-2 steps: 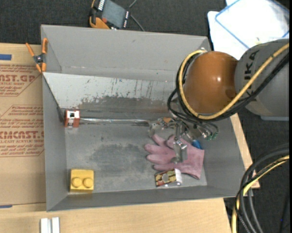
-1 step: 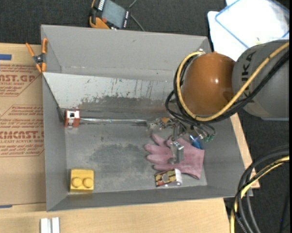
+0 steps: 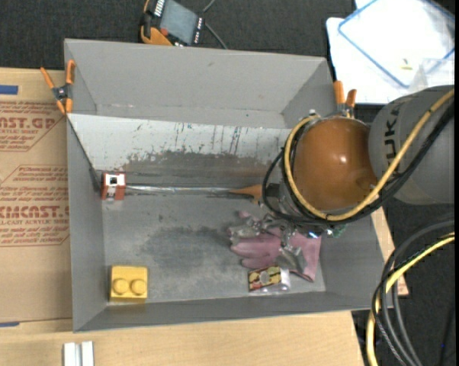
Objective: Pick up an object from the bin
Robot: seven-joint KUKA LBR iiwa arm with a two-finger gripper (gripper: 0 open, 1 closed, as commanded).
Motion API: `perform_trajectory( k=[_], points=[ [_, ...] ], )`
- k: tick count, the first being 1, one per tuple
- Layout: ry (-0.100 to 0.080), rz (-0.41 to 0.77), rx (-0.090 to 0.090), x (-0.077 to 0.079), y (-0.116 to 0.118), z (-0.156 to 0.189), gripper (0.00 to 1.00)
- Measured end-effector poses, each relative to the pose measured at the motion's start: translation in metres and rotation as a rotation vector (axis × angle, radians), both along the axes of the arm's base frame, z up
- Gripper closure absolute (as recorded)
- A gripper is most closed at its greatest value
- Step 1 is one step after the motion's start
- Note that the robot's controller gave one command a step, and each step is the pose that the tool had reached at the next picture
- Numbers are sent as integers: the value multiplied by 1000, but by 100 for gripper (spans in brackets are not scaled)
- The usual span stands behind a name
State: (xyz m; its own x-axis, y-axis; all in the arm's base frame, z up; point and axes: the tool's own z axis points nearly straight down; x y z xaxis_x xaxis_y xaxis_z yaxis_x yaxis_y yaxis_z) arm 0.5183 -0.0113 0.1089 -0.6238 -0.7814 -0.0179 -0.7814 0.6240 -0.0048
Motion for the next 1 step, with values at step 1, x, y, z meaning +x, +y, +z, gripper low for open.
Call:
perform_trajectory(
  k=[1],
  points=[
    [-8,26,3,23,-12,-38,100]
  ],
)
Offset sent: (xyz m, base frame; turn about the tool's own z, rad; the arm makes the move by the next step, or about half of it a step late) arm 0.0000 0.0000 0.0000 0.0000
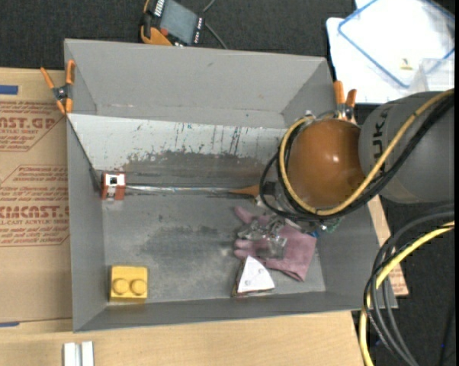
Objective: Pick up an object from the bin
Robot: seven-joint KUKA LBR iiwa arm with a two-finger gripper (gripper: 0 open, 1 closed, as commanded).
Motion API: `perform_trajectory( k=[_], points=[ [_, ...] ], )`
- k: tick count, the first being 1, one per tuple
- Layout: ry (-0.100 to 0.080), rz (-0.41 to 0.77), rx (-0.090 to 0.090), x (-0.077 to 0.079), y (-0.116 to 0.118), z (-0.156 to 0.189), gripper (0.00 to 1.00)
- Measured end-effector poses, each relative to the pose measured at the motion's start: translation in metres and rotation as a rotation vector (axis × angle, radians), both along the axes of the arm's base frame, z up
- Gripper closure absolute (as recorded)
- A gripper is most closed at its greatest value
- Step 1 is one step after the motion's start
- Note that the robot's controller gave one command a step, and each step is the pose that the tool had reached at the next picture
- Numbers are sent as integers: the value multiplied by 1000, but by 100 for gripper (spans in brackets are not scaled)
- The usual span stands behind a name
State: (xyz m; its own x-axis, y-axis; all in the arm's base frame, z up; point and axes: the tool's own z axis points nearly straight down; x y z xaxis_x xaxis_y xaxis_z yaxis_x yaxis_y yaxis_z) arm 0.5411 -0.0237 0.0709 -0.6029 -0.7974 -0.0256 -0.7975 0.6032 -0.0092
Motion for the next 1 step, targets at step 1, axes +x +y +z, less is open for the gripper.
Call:
perform_trajectory(
  k=[1],
  points=[
    [3,0,0,-1,0,-1,0]
  ],
)
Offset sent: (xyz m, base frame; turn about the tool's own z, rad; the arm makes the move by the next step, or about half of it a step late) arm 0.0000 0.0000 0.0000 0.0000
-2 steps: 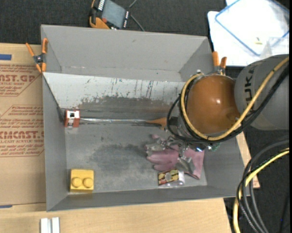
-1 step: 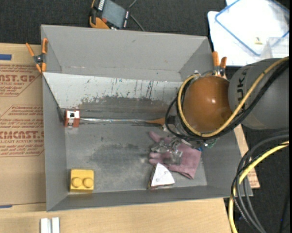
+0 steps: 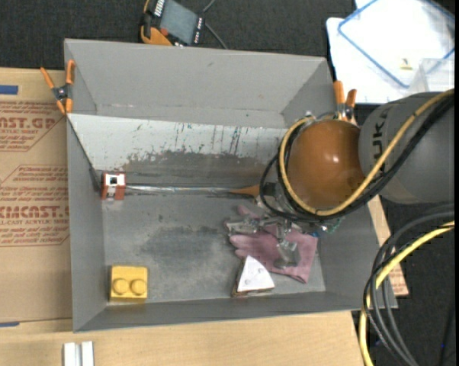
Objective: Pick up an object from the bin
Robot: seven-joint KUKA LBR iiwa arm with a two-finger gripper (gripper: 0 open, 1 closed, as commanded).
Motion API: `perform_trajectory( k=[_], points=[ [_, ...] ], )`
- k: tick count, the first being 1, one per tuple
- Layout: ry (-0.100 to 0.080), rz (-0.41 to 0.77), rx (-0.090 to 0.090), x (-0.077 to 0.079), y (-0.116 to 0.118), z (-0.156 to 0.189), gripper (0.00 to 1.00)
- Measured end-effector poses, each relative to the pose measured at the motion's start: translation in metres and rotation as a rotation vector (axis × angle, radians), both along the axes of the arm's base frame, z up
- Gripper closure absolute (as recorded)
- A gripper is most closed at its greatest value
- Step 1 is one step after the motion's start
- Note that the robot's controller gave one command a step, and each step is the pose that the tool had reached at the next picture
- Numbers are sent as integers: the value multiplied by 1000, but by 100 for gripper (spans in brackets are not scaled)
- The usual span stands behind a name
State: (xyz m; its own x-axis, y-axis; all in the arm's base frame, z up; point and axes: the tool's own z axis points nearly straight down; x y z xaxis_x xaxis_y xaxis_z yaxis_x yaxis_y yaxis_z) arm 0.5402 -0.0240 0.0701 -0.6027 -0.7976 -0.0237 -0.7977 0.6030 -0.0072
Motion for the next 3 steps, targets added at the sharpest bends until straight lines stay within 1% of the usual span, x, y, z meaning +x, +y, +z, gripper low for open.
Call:
perform_trajectory(
  k=[1,3],
  points=[
    [-1,0,1,0,0,1,100],
    [-1,0,1,0,0,1,100]
  ],
)
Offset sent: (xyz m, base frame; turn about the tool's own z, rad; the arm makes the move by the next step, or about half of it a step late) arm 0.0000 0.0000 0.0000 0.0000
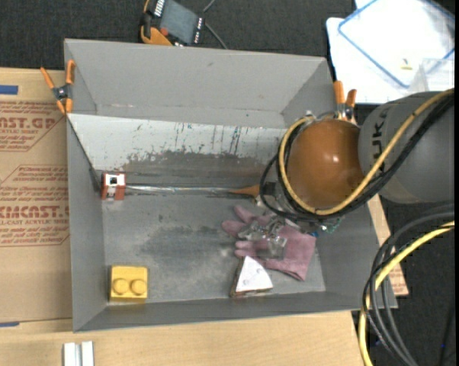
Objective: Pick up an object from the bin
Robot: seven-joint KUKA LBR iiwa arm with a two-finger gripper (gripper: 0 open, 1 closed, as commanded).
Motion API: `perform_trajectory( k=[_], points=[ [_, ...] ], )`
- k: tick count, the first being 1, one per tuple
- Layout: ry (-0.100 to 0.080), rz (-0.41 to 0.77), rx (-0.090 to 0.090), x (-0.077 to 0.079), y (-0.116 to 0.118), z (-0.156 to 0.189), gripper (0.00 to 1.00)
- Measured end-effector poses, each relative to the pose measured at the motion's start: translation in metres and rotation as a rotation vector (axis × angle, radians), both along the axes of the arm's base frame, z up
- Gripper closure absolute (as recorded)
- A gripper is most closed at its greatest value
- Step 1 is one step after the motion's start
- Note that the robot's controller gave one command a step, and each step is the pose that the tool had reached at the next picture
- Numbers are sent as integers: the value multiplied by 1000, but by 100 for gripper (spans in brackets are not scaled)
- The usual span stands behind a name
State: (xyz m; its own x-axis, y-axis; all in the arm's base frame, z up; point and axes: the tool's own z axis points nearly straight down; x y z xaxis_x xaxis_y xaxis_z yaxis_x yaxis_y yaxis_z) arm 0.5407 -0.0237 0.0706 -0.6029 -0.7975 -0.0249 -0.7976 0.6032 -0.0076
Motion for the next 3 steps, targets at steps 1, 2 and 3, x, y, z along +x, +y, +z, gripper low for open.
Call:
perform_trajectory(
  k=[1,2,3],
  points=[
    [0,0,0,0,0,0,100],
    [0,0,0,0,0,0,100],
    [0,0,0,0,0,0,100]
  ],
)
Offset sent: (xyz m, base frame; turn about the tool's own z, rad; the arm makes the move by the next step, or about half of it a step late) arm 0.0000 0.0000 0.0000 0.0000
